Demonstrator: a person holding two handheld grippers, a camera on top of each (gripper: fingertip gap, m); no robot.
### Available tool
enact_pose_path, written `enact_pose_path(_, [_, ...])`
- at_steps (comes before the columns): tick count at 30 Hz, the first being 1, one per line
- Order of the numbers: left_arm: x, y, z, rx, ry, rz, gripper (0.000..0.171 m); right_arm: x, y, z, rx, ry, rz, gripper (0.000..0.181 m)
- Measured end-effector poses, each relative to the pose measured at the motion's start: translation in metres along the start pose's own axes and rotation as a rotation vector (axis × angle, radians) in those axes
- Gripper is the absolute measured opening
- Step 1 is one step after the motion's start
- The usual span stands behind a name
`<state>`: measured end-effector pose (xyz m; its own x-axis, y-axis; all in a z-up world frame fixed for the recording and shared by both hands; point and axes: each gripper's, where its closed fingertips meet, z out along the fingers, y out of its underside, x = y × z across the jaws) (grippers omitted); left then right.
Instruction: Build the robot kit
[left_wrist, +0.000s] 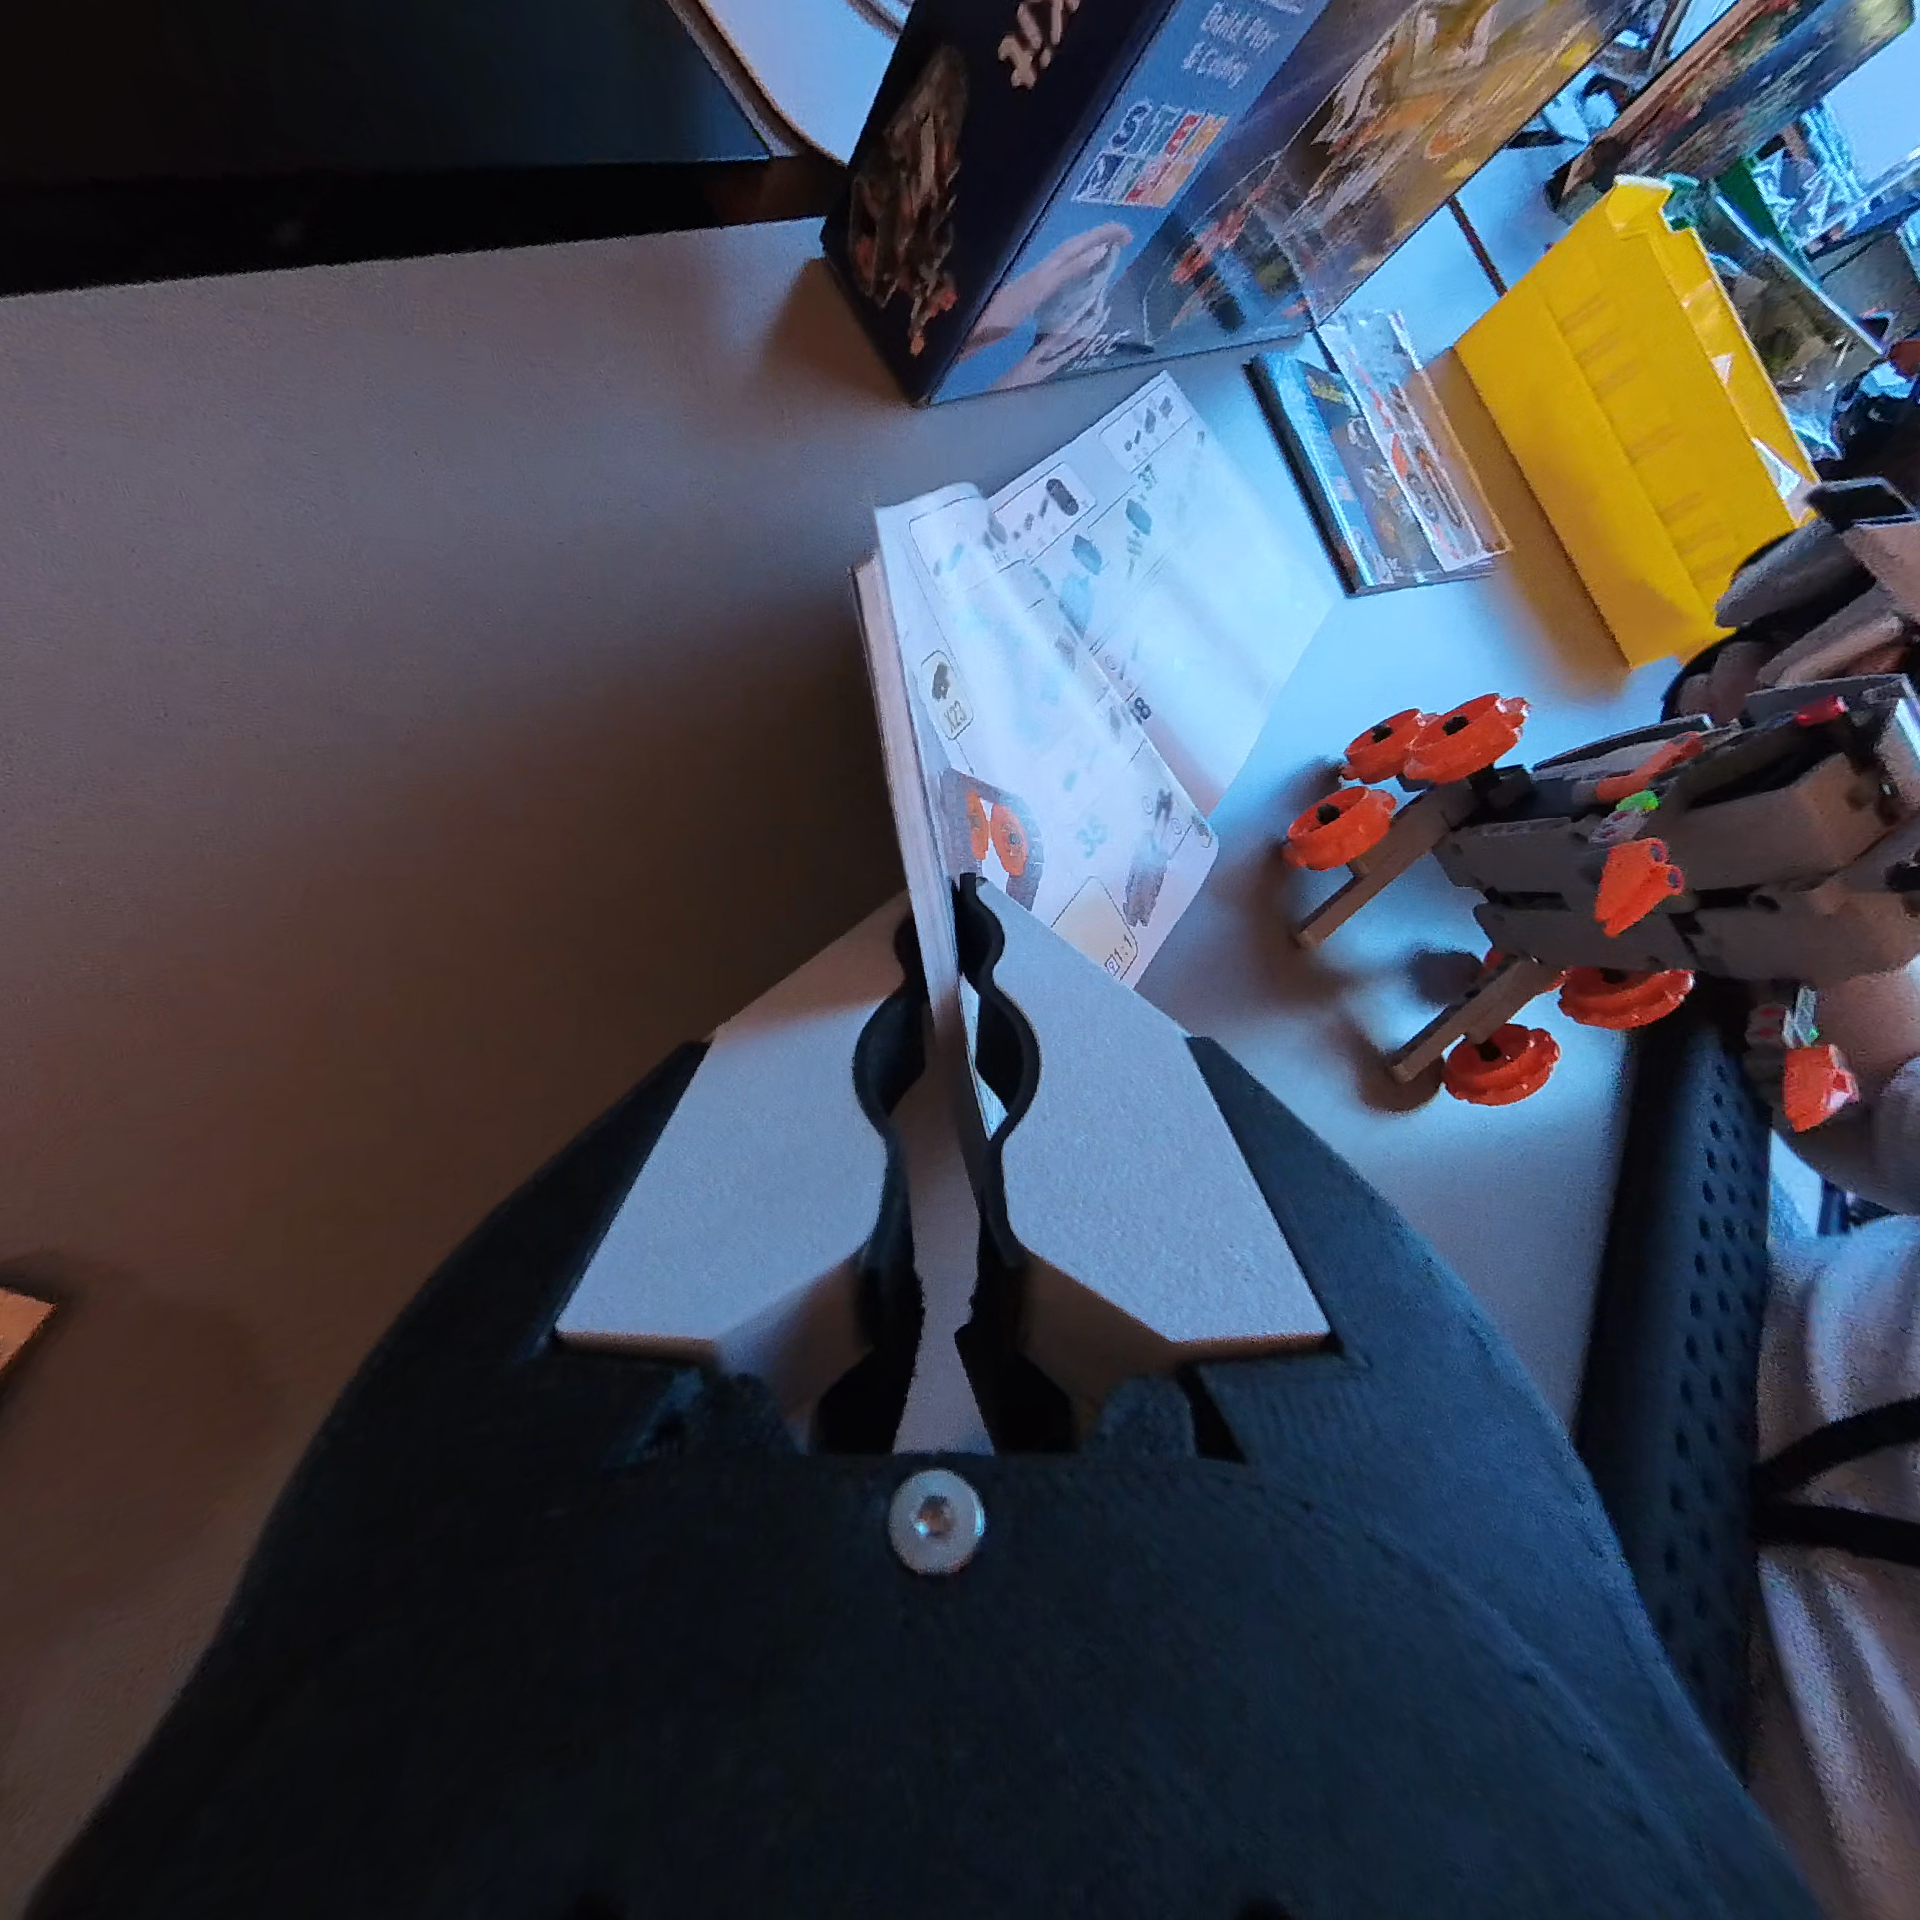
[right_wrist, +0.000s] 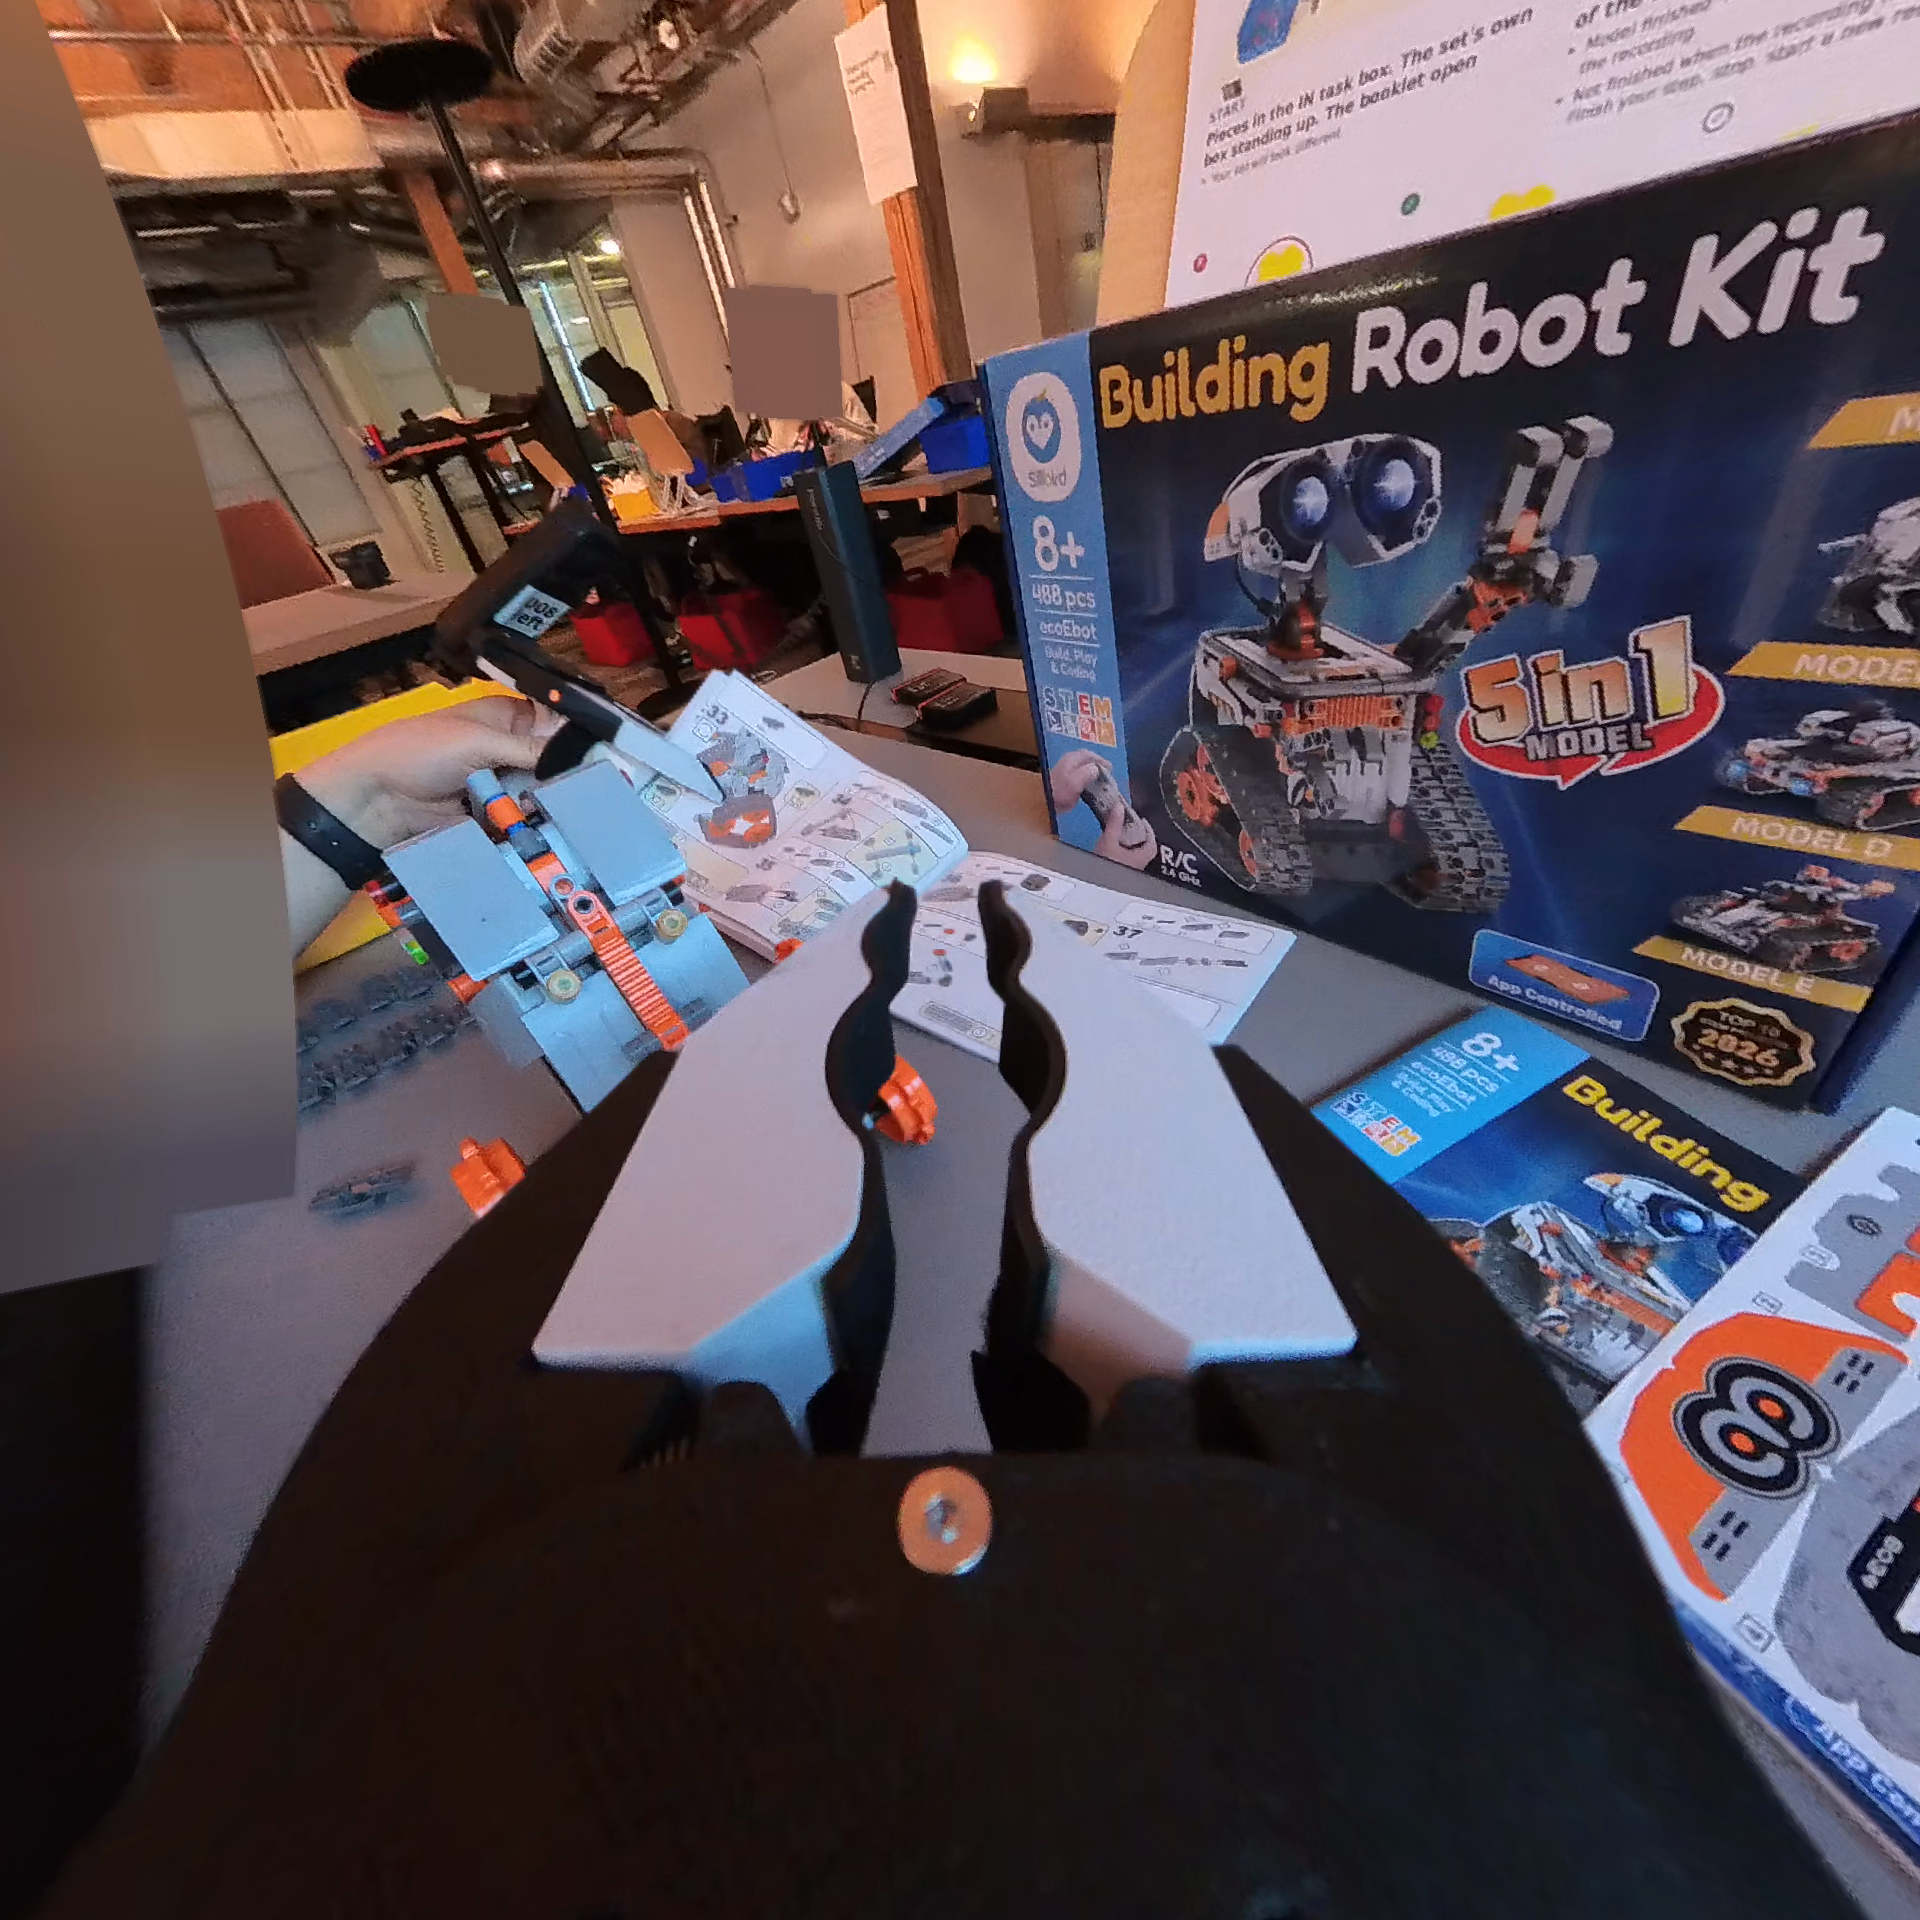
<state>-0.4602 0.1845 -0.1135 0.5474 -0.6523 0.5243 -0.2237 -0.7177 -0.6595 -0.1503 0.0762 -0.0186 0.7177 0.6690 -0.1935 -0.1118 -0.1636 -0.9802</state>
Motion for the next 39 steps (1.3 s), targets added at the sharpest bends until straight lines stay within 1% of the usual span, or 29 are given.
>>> enact_pose_path(4, [0.0,0.0,-0.001,-0.027,-0.036,0.052,0.0,0.006,0.006,-0.001,-0.024,0.03,-0.041,0.012])
enact_pose_path(9, [-0.003,0.001,0.001,-0.032,-0.047,0.078,0.0,0.007,0.007,-0.002,-0.02,0.025,-0.012,0.012])
enact_pose_path(12, [-0.005,0.003,0.003,-0.027,-0.042,0.075,0.0,0.012,0.017,0.0,-0.066,0.038,0.011,0.012])
enact_pose_path(19, [0.001,-0.001,0.002,-0.001,-0.014,0.127,0.0,0.009,0.027,0.005,-0.089,0.003,0.052,0.012])
enact_pose_path(22, [0.004,-0.001,0.003,-0.002,-0.008,0.136,0.0,0.012,0.03,0.006,-0.101,0.013,0.053,0.012])
enact_pose_path(39, [0.015,-0.006,-0.001,0.009,-0.01,0.181,0.0,0.014,0.033,0.006,-0.114,0.014,0.059,0.012])
